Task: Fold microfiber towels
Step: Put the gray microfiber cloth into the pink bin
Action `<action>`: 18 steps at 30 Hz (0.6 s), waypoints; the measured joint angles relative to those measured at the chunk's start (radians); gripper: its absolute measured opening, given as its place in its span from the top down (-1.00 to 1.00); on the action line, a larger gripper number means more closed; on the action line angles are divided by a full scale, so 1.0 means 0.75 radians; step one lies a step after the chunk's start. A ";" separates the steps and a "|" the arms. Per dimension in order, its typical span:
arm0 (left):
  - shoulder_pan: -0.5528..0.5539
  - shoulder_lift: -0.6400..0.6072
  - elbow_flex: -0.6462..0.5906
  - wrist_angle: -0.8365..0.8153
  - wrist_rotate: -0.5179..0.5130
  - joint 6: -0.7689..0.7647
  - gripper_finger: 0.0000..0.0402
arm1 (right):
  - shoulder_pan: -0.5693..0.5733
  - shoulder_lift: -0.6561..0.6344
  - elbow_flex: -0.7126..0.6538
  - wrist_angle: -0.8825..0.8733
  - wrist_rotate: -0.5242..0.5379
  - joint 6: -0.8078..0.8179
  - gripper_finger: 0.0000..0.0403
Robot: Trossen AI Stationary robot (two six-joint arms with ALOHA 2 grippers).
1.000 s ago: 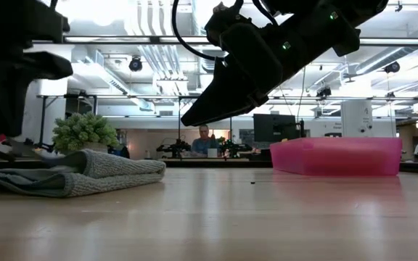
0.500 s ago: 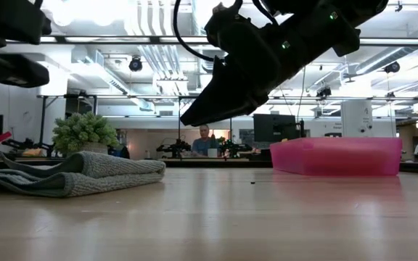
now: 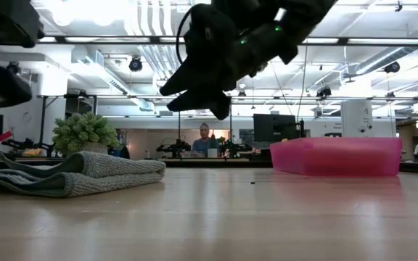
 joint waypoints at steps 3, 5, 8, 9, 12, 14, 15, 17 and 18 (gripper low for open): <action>-0.021 -0.023 -0.027 0.049 0.000 -0.107 1.00 | -0.061 0.000 0.022 -0.003 -0.035 0.000 0.03; -0.026 -0.041 -0.044 0.072 -0.009 -0.198 1.00 | -0.093 0.000 0.028 0.008 -0.035 -0.005 -0.07; -0.027 -0.051 -0.084 0.122 -0.058 -0.406 1.00 | -0.121 0.000 0.029 0.026 -0.030 -0.016 -0.21; -0.026 -0.051 -0.105 0.163 -0.068 -0.464 1.00 | -0.124 0.000 0.029 0.036 -0.031 -0.023 -0.25; -0.024 -0.053 -0.198 0.384 -0.071 -0.631 1.00 | -0.126 0.000 0.030 0.063 -0.035 -0.051 -0.35; -0.025 -0.059 -0.289 0.614 -0.070 -0.742 1.00 | -0.128 0.000 0.029 0.078 -0.035 -0.059 -0.40; -0.025 -0.061 -0.339 0.754 -0.070 -0.809 1.00 | -0.128 0.000 0.029 0.087 -0.034 -0.061 -0.41; -0.024 -0.061 -0.448 1.042 -0.070 -0.951 0.99 | -0.130 0.000 0.029 0.099 -0.034 -0.071 -0.42; -0.024 -0.059 -0.503 1.188 -0.072 -1.016 0.97 | -0.130 0.000 0.029 0.100 -0.033 -0.078 -0.42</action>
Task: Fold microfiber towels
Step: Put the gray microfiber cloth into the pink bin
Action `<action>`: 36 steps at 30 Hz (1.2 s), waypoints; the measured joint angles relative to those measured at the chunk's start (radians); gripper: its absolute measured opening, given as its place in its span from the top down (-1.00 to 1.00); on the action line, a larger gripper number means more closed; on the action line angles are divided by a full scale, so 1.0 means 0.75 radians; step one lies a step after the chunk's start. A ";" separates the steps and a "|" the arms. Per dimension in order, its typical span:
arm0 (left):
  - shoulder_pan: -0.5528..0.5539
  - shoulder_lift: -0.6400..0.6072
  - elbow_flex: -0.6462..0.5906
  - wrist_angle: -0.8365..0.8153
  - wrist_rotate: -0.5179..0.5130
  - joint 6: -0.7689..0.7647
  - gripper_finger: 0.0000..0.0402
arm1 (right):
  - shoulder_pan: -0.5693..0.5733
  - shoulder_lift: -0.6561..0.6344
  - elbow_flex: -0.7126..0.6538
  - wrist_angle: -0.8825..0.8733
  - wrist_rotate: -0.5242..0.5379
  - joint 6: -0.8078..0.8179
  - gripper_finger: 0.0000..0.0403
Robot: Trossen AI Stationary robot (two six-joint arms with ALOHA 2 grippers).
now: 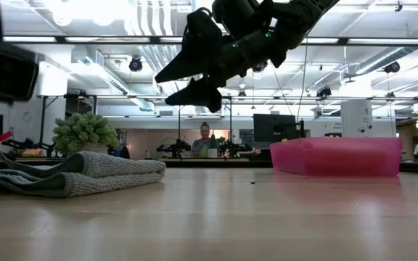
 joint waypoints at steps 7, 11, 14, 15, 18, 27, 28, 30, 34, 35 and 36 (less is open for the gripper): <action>0.001 0.010 -0.227 0.469 -0.224 -0.306 0.69 | 0.002 0.000 0.000 -0.002 -0.001 -0.071 -0.38; 0.000 0.010 -0.250 0.471 -0.178 -0.394 0.49 | -0.005 0.000 0.000 0.010 -0.001 -0.084 -0.38; 0.000 0.011 -0.247 0.462 -0.141 -0.403 0.35 | -0.007 0.038 0.026 0.029 -0.004 -0.095 -0.37; 0.001 0.011 -0.247 0.456 -0.140 -0.404 0.32 | -0.007 0.065 0.044 0.019 -0.010 -0.097 -0.36; 0.012 0.011 -0.248 0.417 -0.144 -0.421 0.25 | -0.007 0.166 0.135 -0.020 -0.016 -0.112 -0.34; 0.090 0.011 -0.245 0.175 -0.134 -0.527 0.23 | -0.010 0.409 0.447 -0.348 -0.026 -0.164 -0.33; 0.105 0.011 -0.245 0.146 -0.132 -0.530 0.23 | -0.010 0.429 0.475 -0.372 -0.025 -0.165 -0.33; 0.131 0.010 -0.246 0.072 -0.129 -0.529 0.23 | -0.012 0.471 0.526 -0.409 -0.035 -0.167 -0.32; 0.186 0.007 -0.246 0.004 -0.115 -0.508 0.23 | -0.016 0.539 0.622 -0.473 -0.149 -0.166 -0.32; 0.200 0.007 -0.246 -0.001 -0.108 -0.493 0.23 | -0.016 0.553 0.644 -0.489 -0.161 -0.163 -0.32; 0.215 0.007 -0.246 -0.004 -0.101 -0.478 0.23 | -0.016 0.570 0.663 -0.512 -0.164 -0.162 -0.33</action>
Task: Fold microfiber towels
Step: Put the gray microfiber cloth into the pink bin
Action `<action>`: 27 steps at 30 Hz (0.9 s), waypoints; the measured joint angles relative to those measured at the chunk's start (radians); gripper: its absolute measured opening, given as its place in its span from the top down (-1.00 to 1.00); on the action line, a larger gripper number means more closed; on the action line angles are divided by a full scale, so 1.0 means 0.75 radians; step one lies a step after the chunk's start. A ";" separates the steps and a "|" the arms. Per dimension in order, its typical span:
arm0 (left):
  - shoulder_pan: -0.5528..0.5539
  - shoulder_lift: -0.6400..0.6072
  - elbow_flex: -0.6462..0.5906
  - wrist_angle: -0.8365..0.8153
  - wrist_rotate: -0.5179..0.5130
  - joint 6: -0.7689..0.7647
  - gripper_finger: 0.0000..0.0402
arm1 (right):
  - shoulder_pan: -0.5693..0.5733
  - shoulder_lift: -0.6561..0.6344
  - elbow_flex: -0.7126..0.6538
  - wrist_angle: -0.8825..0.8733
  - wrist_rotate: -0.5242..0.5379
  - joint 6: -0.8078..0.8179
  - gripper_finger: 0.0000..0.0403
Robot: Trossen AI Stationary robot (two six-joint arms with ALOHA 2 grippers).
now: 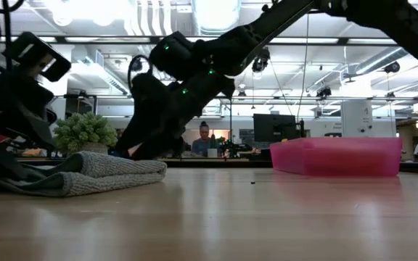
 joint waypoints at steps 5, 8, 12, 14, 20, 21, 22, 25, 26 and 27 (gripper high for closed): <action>0.029 0.000 -0.002 -0.007 0.007 0.060 0.23 | 0.001 0.057 0.073 -0.040 -0.029 0.005 -0.30; 0.030 0.001 -0.002 -0.012 0.003 0.077 0.23 | 0.000 0.059 0.075 -0.046 -0.125 0.005 -0.28; 0.031 -0.002 -0.002 -0.021 -0.003 0.096 0.23 | 0.003 0.058 0.075 -0.033 -0.150 0.021 -0.26; 0.031 -0.002 -0.002 -0.021 -0.003 0.120 0.23 | 0.008 0.062 0.075 -0.026 -0.184 0.031 -0.26; 0.032 -0.002 -0.002 -0.025 -0.013 0.136 0.23 | 0.047 0.120 0.076 0.046 -0.270 0.040 -0.25; 0.032 -0.002 -0.002 -0.025 -0.013 0.139 0.23 | 0.050 0.121 0.077 0.044 -0.299 0.041 -0.23; 0.032 -0.002 -0.002 -0.025 -0.013 0.142 0.23 | 0.051 0.121 0.081 0.039 -0.319 0.043 -0.20; 0.032 -0.003 -0.002 -0.025 -0.013 0.150 0.23 | 0.047 0.118 0.085 0.041 -0.315 0.047 -0.03; 0.032 -0.005 -0.003 -0.025 -0.013 0.160 0.23 | 0.044 0.118 0.085 0.042 -0.310 0.056 0.06; 0.032 -0.009 -0.003 -0.026 -0.013 0.169 0.23 | 0.042 0.117 0.085 0.041 -0.303 0.066 0.17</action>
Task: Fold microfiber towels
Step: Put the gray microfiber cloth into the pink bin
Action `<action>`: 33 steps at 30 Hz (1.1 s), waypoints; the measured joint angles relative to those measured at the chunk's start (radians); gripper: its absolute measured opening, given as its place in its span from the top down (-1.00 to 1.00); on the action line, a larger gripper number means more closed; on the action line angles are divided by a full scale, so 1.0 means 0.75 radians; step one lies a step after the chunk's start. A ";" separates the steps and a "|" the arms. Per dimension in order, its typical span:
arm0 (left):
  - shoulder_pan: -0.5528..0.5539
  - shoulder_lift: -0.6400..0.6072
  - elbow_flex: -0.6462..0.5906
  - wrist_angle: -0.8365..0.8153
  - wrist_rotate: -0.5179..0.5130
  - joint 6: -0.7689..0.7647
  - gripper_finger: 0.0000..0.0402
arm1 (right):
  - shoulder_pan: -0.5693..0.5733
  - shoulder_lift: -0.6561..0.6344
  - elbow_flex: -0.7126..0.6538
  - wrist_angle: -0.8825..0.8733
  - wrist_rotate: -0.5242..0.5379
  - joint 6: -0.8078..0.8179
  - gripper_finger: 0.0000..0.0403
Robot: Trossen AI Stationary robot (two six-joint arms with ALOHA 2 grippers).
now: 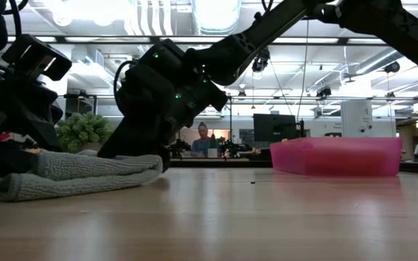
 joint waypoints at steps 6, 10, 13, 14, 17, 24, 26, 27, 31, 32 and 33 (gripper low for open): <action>0.003 -0.035 -0.004 -0.024 -0.012 0.063 0.23 | -0.006 -0.003 0.000 -0.001 0.005 -0.011 0.89; 0.003 -0.061 -0.005 -0.032 -0.014 0.093 0.23 | -0.010 -0.047 -0.005 -0.107 0.113 -0.072 0.95; 0.003 -0.079 -0.005 -0.035 -0.013 0.118 0.23 | -0.018 -0.112 -0.010 -0.261 0.350 -0.170 0.95; 0.003 -0.083 -0.005 -0.043 -0.013 0.118 0.23 | -0.019 -0.136 -0.014 -0.303 0.418 -0.192 0.95; 0.003 -0.093 -0.005 -0.060 -0.015 0.118 0.23 | -0.025 -0.195 -0.044 -0.412 0.589 -0.234 0.95; 0.014 -0.099 -0.004 -0.069 -0.278 -0.071 0.23 | -0.061 -0.420 -0.341 -0.350 0.702 -0.126 0.96; 0.039 -0.099 -0.003 -0.069 -0.300 -0.085 0.23 | -0.069 -0.501 -0.486 -0.235 0.725 -0.038 0.96; 0.052 -0.099 -0.001 -0.068 -0.304 -0.082 0.23 | -0.069 -0.546 -0.559 -0.178 0.743 0.008 0.96; 0.128 -0.096 0.030 -0.068 -0.383 0.012 0.23 | -0.048 -0.702 -0.821 0.042 0.832 0.183 0.96; 0.157 -0.094 0.040 -0.072 -0.418 0.066 0.23 | -0.041 -0.737 -0.875 0.091 0.852 0.224 0.96; 0.191 -0.094 0.050 -0.075 -0.441 0.119 0.23 | -0.030 -0.764 -0.926 0.137 0.876 0.261 0.96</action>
